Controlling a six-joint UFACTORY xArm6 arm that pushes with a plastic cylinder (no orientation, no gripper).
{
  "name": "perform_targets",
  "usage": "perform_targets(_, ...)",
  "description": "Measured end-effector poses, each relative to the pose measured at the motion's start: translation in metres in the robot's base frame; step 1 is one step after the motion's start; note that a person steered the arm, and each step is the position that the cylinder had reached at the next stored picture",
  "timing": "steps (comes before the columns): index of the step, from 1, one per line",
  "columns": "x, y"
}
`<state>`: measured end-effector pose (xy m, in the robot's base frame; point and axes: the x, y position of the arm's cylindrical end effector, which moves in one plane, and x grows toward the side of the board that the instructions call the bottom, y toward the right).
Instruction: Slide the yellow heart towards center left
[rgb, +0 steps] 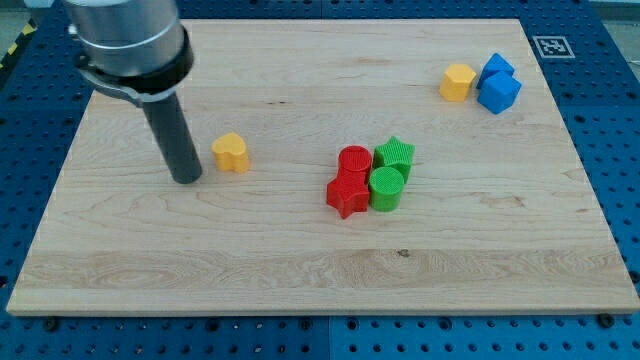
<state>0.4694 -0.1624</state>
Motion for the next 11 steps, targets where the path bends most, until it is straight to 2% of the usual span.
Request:
perform_targets(1, 0.005, 0.0)
perform_targets(2, 0.032, 0.013)
perform_targets(3, 0.036, 0.047)
perform_targets(4, 0.025, 0.063)
perform_targets(6, -0.024, 0.061)
perform_targets(7, -0.032, 0.061)
perform_targets(9, -0.089, 0.069)
perform_targets(11, -0.103, 0.063)
